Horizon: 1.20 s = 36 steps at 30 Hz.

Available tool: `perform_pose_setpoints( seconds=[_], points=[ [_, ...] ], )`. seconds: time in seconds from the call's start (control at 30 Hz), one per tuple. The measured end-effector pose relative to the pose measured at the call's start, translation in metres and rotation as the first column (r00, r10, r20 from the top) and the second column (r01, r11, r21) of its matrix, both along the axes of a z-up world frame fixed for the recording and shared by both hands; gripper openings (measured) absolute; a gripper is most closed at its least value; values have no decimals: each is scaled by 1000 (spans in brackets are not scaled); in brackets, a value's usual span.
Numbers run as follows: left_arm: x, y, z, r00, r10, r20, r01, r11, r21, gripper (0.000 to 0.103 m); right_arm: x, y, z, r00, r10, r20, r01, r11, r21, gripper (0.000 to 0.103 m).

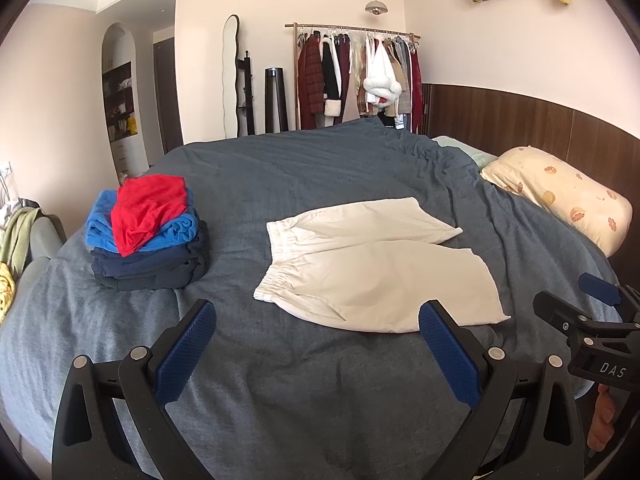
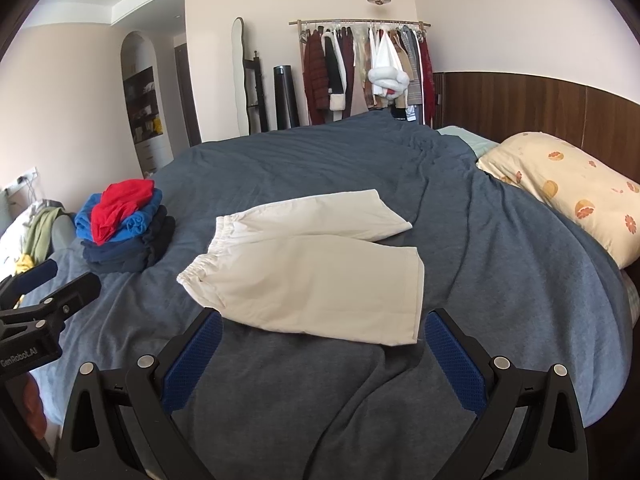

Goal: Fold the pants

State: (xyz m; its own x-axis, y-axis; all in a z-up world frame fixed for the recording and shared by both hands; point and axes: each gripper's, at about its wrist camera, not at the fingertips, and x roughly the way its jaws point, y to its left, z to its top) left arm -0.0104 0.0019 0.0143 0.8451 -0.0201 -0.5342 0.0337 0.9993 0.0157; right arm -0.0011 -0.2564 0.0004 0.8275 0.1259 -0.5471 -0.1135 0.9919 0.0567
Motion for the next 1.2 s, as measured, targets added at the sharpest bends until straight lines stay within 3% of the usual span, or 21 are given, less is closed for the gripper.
perform_pose_setpoints(
  seconds=[1.2],
  points=[
    [2, 4, 2, 1000, 6, 13, -6, 1000, -18, 103, 4, 9, -2, 1000, 17, -4, -17, 1000, 0, 102]
  ],
)
